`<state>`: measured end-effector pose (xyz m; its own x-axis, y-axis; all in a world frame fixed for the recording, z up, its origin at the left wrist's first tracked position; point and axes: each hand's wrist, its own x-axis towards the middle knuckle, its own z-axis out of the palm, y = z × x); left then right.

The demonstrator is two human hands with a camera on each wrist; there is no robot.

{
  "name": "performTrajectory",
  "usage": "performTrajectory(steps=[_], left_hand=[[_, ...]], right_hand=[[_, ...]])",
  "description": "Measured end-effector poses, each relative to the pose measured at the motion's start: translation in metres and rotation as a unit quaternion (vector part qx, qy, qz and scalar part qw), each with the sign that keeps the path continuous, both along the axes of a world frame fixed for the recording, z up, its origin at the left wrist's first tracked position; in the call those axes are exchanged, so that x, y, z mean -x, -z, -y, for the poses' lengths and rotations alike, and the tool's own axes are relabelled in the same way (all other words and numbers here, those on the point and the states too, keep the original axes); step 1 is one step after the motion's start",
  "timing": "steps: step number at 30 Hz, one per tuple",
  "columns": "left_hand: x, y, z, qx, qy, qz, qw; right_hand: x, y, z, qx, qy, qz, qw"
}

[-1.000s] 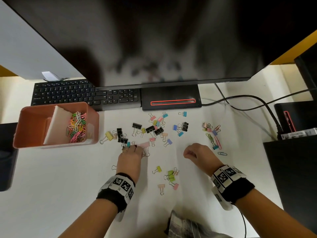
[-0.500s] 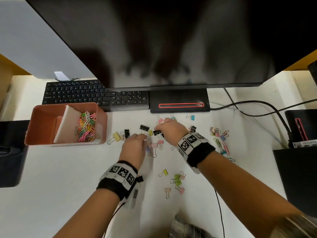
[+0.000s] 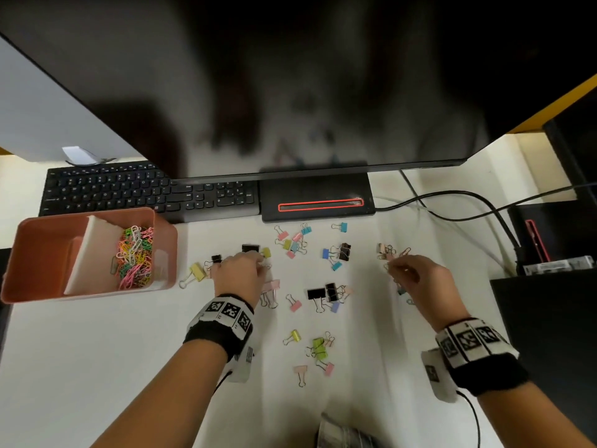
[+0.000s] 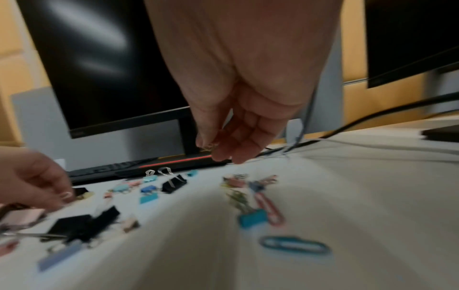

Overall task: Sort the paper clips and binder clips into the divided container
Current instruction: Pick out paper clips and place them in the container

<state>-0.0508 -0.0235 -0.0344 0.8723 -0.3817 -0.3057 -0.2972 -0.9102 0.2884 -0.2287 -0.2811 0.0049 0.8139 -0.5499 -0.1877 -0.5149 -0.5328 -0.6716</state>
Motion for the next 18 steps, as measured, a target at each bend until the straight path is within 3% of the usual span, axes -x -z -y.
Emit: performTrajectory(steps=[5, 10, 18], left_hand=[[-0.002, -0.002, 0.007, -0.034, 0.004, 0.038, 0.999], [-0.001, -0.004, 0.011, -0.050, 0.008, 0.026, 0.998], [0.008, -0.006, -0.001, -0.015, 0.061, -0.020, 0.998]], right_hand=[[0.022, 0.008, 0.032, 0.095, -0.008, -0.037, 0.995], [0.009, 0.022, 0.043, 0.011, -0.038, -0.090, 0.995], [0.008, 0.042, -0.010, 0.046, -0.087, -0.018, 0.995]])
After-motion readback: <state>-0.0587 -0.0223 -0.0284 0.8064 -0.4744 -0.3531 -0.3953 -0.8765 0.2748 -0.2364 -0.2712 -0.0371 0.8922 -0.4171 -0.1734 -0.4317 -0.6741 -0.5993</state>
